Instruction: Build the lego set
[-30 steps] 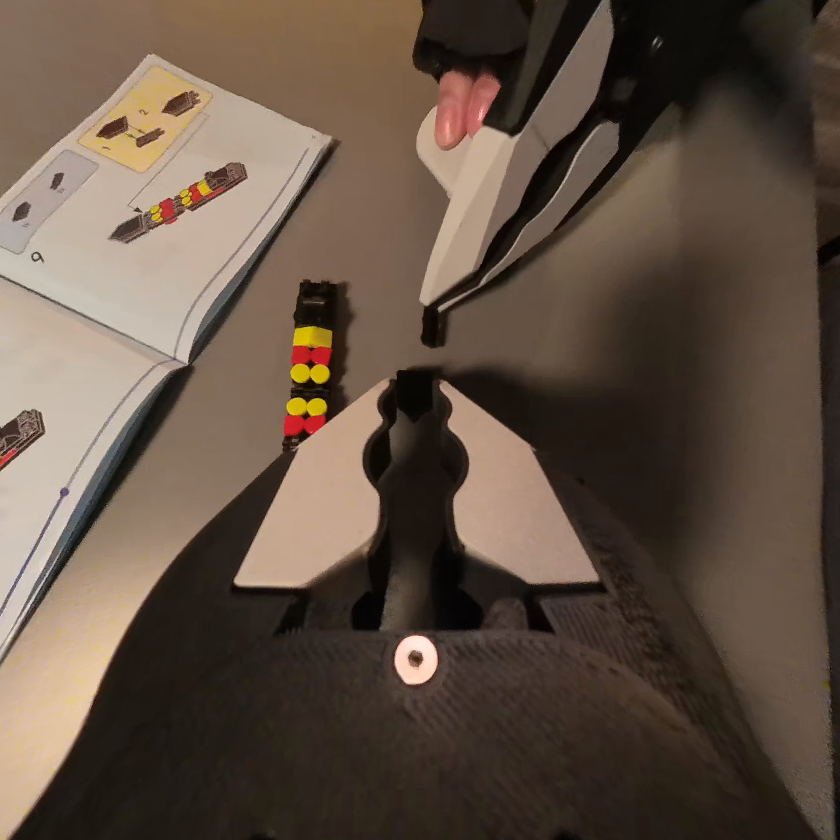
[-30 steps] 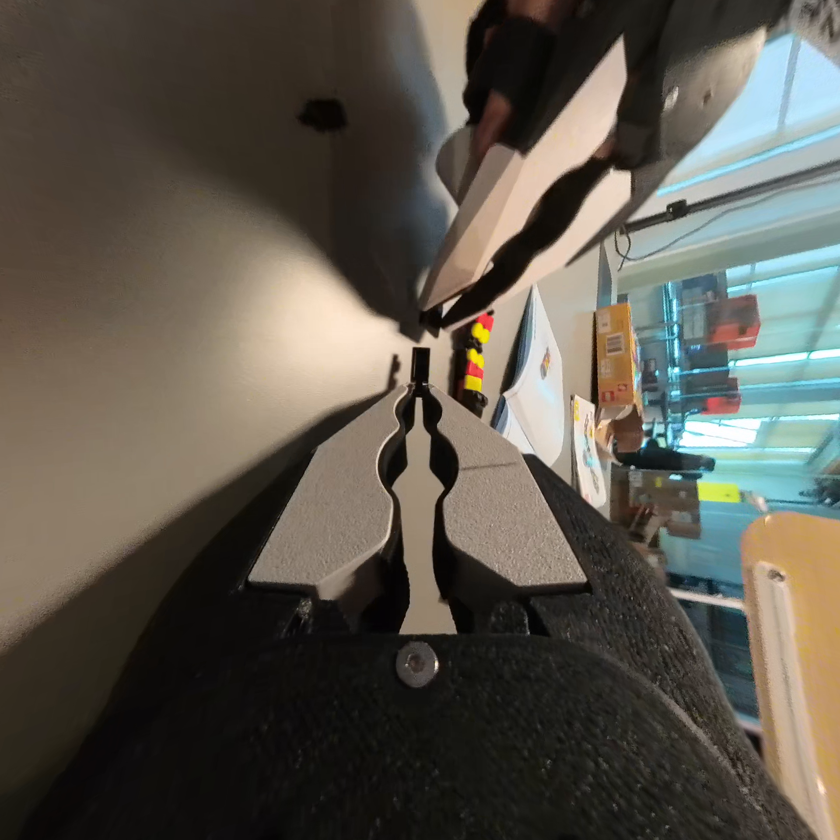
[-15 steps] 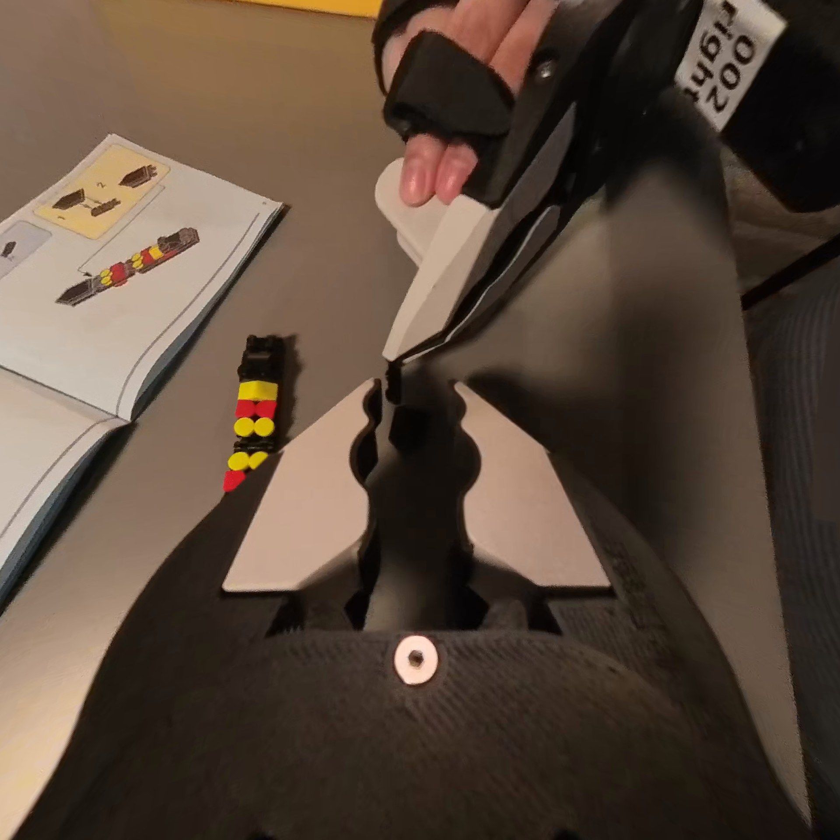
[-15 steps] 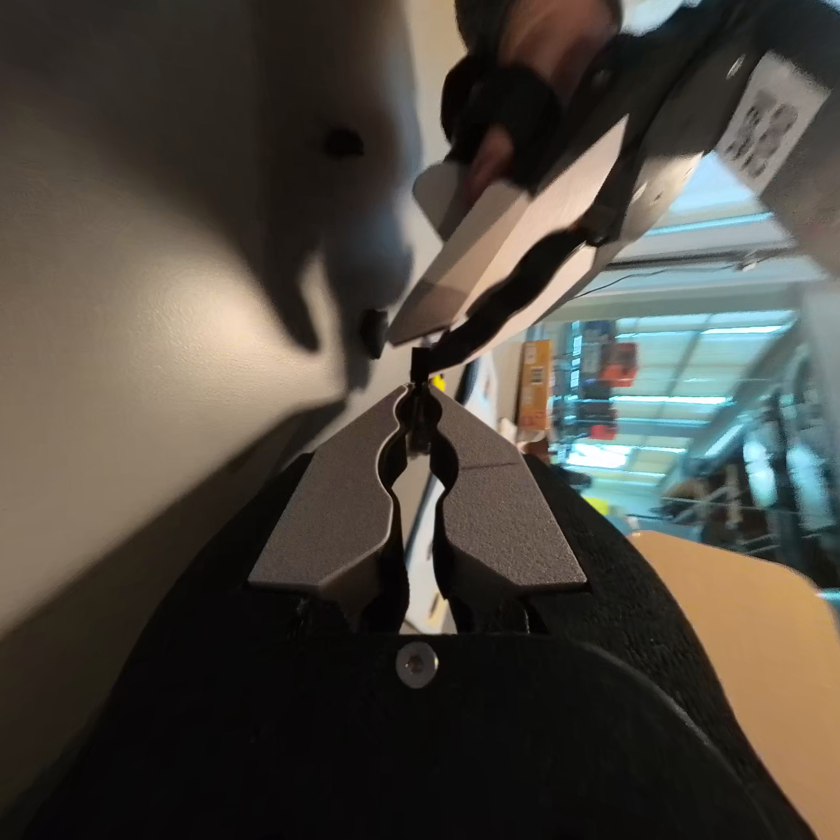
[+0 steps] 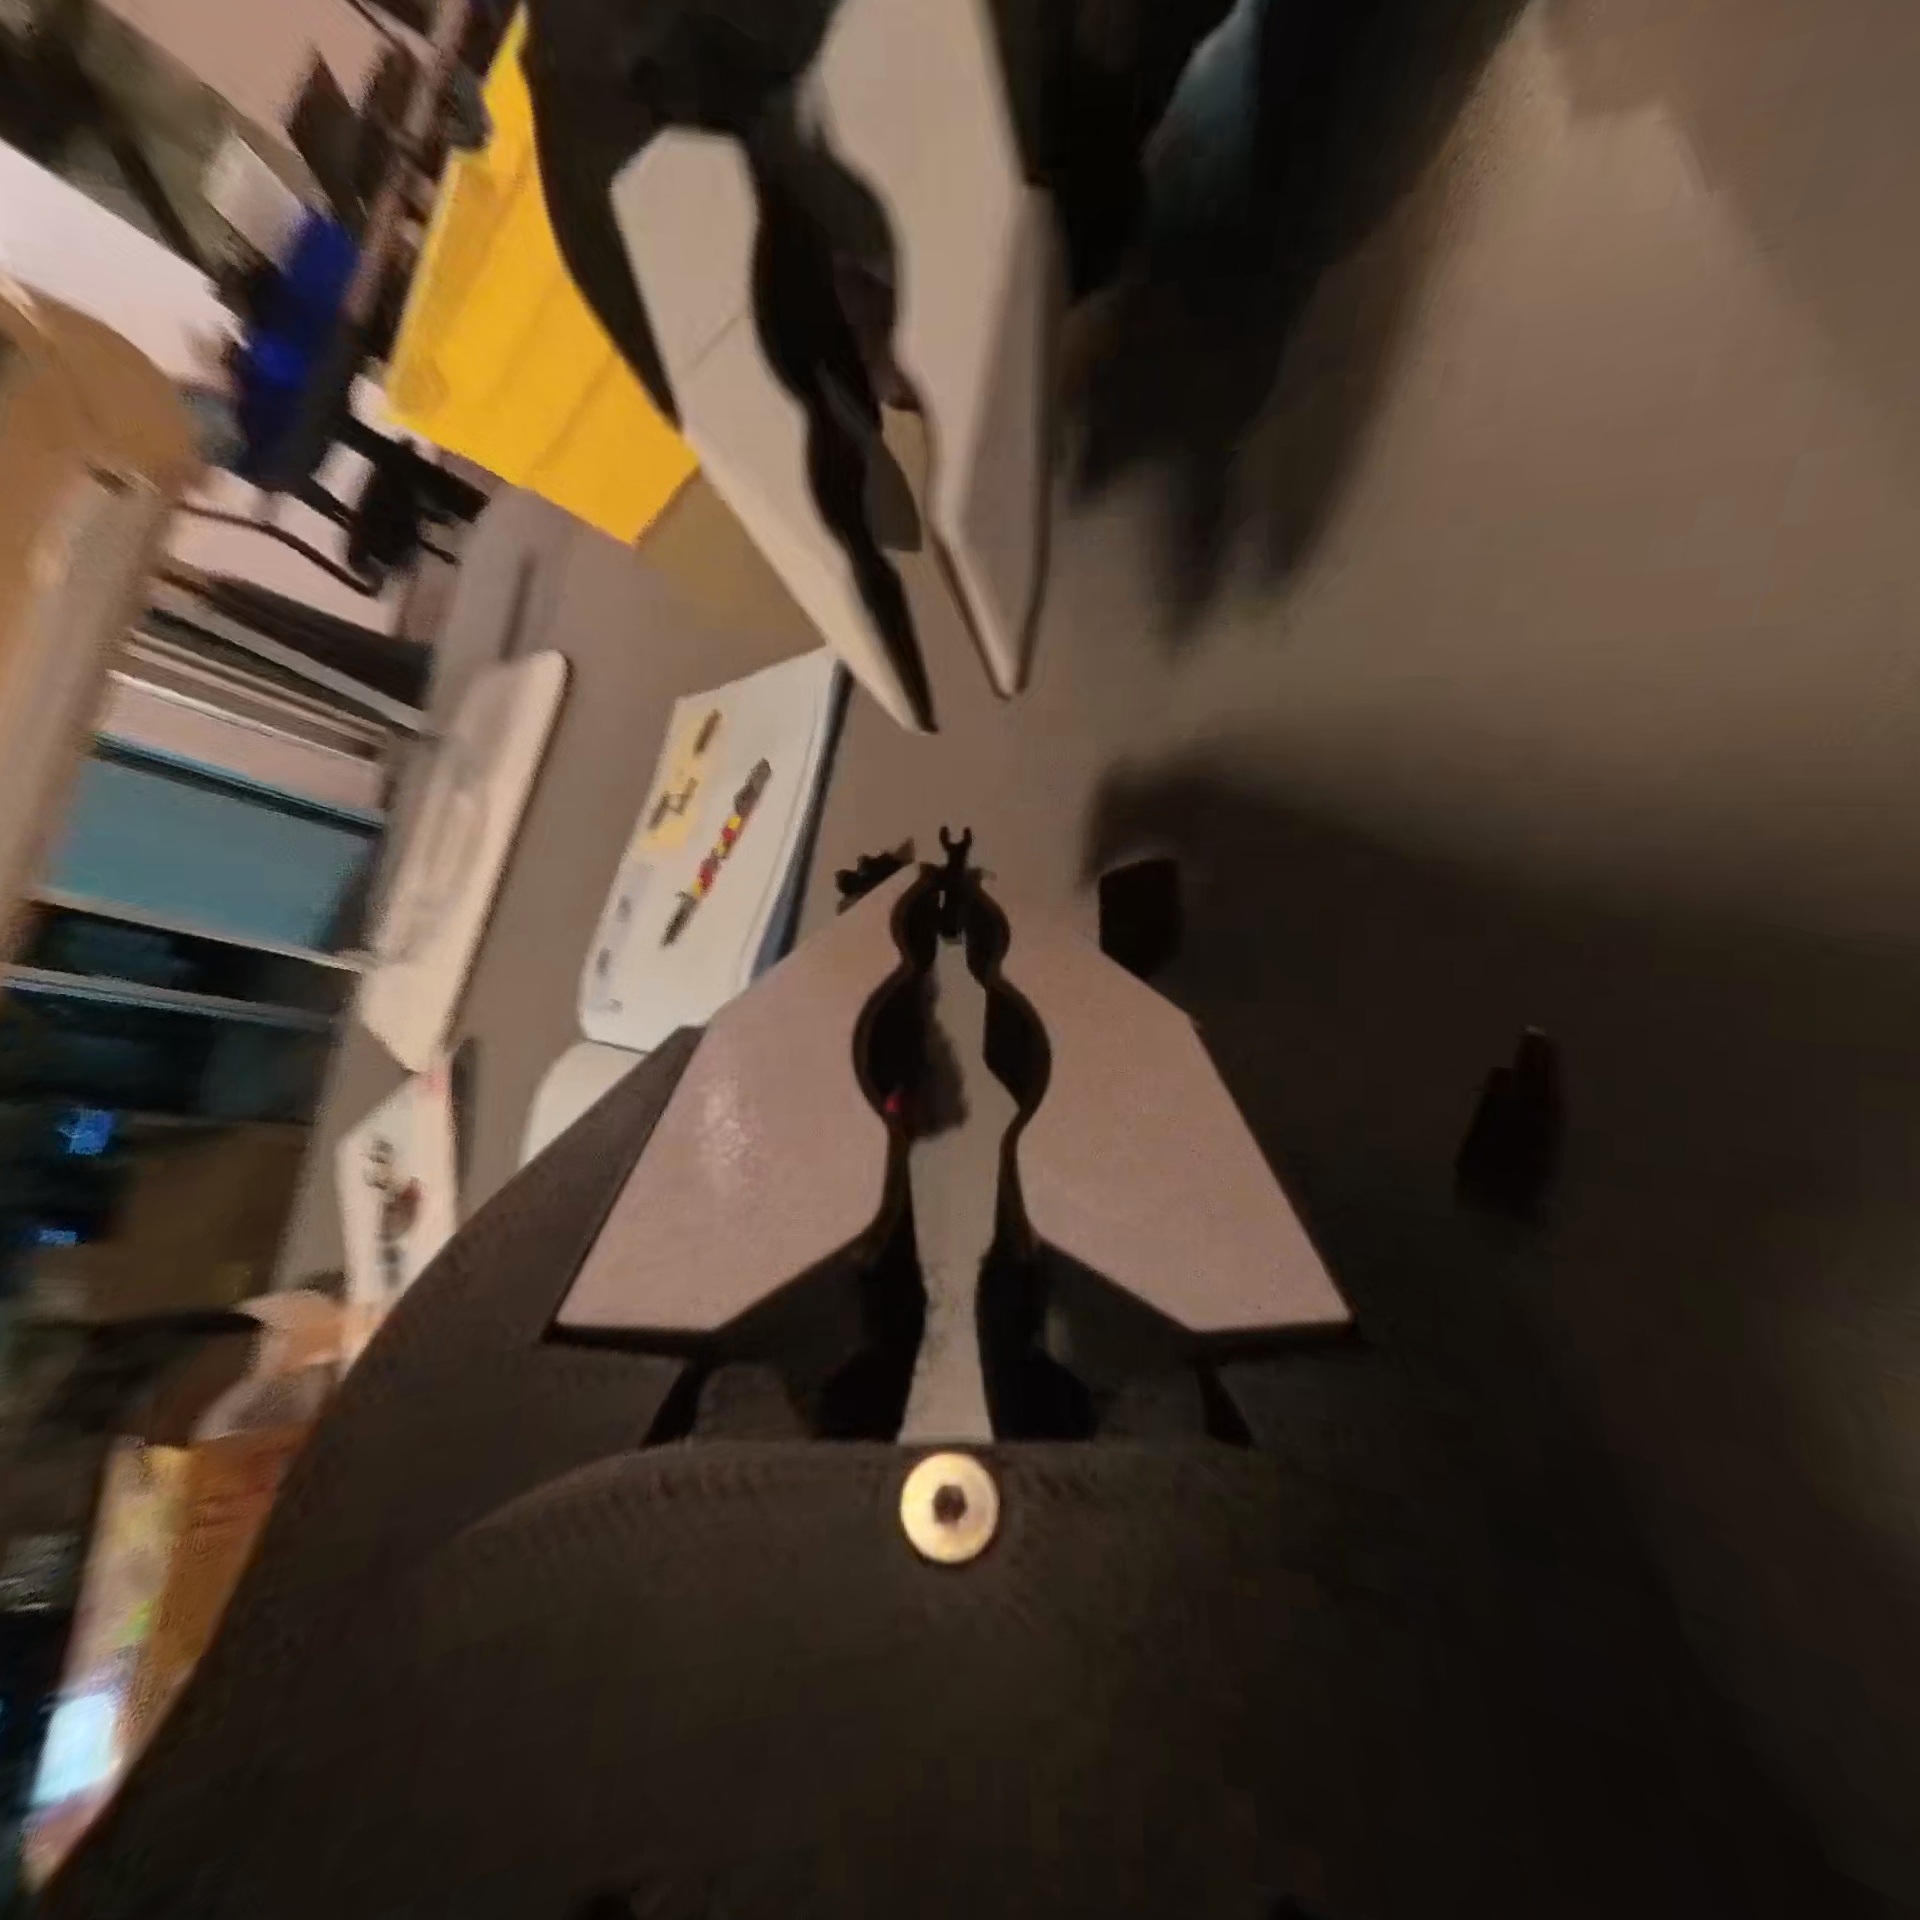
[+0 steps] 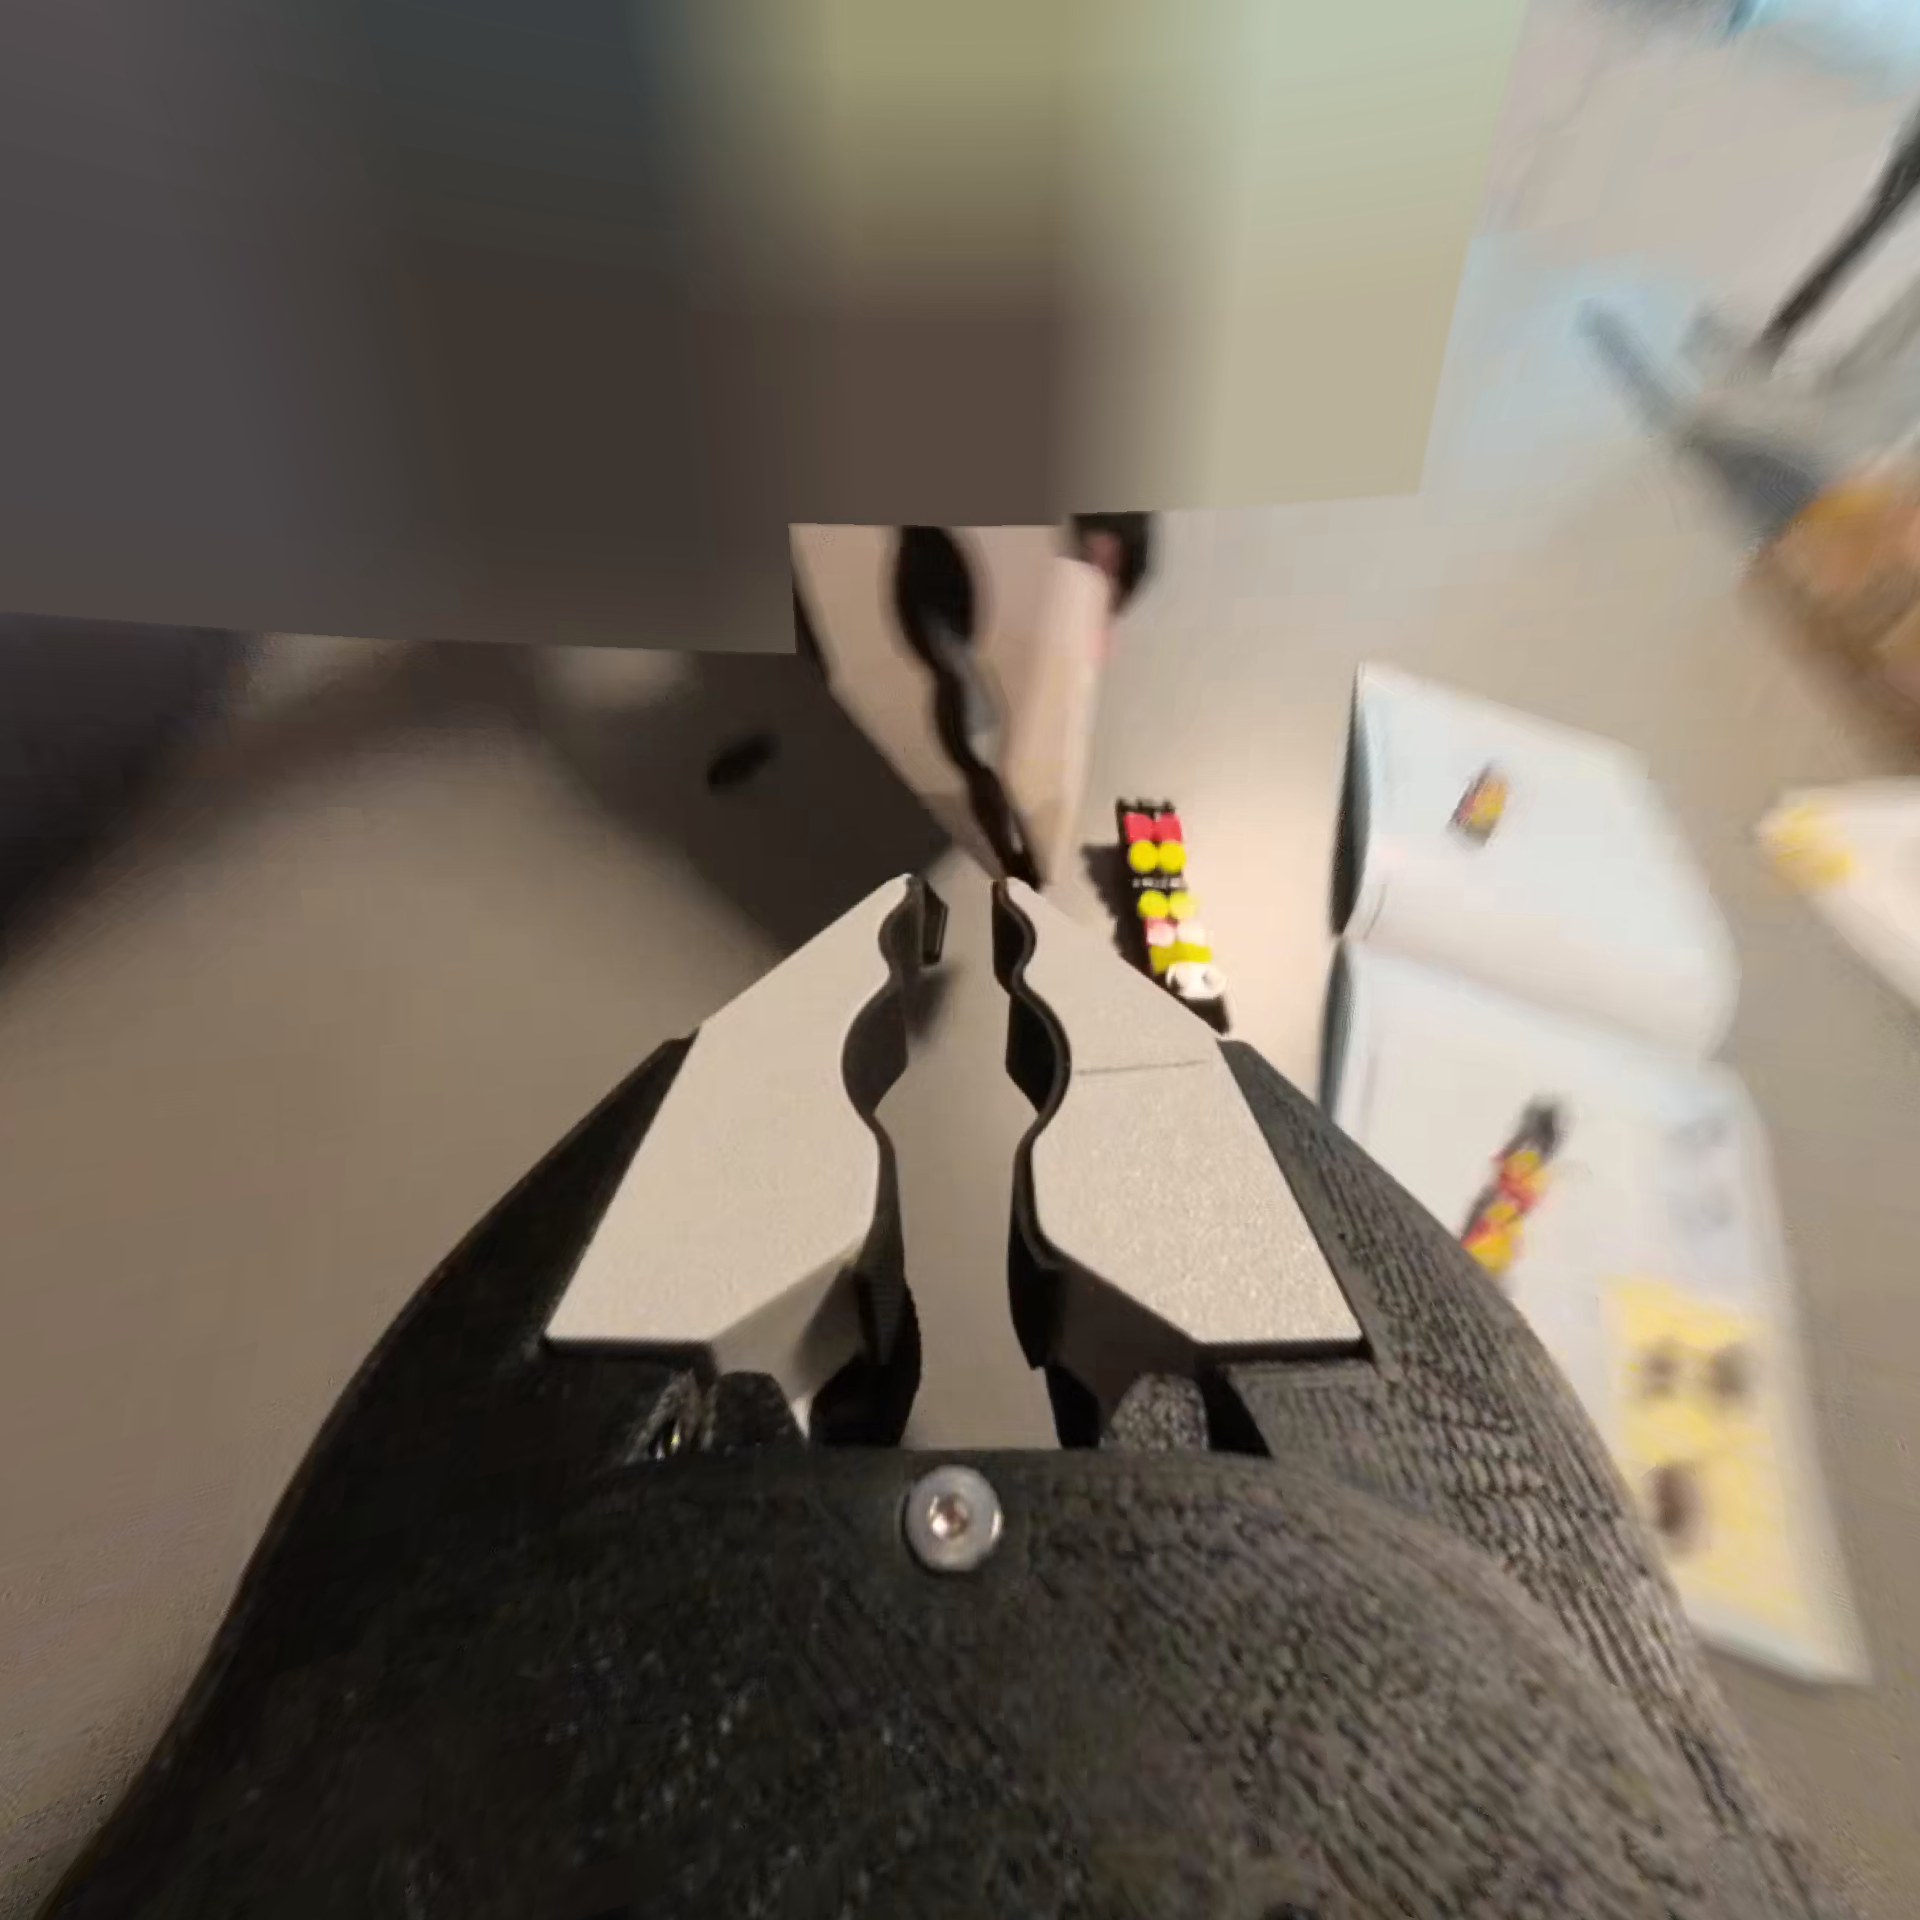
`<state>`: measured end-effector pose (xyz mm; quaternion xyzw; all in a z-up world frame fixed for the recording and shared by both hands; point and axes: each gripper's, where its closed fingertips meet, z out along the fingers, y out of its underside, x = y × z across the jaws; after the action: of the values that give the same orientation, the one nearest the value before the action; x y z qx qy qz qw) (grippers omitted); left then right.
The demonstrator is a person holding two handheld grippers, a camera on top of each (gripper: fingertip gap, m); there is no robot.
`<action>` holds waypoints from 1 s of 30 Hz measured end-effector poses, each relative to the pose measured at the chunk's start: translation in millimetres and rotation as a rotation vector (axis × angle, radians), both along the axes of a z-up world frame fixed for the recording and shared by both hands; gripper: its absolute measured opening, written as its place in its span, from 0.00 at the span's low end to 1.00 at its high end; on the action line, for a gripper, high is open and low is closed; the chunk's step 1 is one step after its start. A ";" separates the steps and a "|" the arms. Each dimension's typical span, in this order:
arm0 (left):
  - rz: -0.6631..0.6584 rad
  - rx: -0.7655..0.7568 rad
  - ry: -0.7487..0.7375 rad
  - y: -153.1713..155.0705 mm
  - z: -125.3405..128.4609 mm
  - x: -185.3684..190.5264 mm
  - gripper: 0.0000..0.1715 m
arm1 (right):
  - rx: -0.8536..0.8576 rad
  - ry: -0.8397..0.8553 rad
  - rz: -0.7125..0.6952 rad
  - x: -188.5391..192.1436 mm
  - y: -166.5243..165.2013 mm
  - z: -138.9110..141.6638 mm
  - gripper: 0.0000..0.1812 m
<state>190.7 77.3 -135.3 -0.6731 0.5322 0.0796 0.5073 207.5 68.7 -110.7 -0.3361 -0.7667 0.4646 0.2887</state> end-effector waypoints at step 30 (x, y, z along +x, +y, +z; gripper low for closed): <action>-0.067 0.151 0.117 -5.0 5.3 17.7 0.07 | -0.318 -0.351 -0.087 -3.3 6.5 -21.6 0.01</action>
<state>208.3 72.3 -130.0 -0.6090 0.5754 0.1417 0.5273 204.2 75.2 -132.3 -0.4856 -0.7071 0.5010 0.1144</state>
